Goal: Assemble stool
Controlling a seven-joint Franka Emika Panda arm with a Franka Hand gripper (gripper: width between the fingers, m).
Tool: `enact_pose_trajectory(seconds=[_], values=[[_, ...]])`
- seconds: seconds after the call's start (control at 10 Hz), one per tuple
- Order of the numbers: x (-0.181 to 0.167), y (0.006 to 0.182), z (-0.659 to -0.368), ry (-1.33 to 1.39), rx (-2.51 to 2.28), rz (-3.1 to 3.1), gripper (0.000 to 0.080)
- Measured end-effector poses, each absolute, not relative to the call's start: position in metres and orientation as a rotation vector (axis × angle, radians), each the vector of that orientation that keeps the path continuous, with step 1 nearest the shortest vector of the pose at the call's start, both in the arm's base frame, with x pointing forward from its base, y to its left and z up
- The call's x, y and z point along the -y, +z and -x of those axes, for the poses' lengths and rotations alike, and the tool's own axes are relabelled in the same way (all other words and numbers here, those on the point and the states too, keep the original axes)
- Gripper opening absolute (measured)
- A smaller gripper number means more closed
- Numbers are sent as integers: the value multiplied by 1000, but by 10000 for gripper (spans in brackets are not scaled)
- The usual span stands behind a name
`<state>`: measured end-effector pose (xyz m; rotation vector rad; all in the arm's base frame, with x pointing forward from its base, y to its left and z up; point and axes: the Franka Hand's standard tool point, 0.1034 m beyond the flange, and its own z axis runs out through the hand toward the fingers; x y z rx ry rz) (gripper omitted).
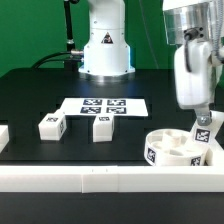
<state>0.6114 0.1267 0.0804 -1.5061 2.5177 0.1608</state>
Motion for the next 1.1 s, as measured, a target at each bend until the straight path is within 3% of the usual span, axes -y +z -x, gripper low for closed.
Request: enact_pose_trajectory(seconds=[0.3,0.4,0.5,0.7,1.1], values=[[-125,92,-612,139,-2413,1637,405],[-121,102,-609,131,-2369,1690,583],[-115,112,-605,118,-2328,1735,640],[-93,128,-599,86,-2221,1860,648],[-93,126,-596,84,-2214,1879,649]])
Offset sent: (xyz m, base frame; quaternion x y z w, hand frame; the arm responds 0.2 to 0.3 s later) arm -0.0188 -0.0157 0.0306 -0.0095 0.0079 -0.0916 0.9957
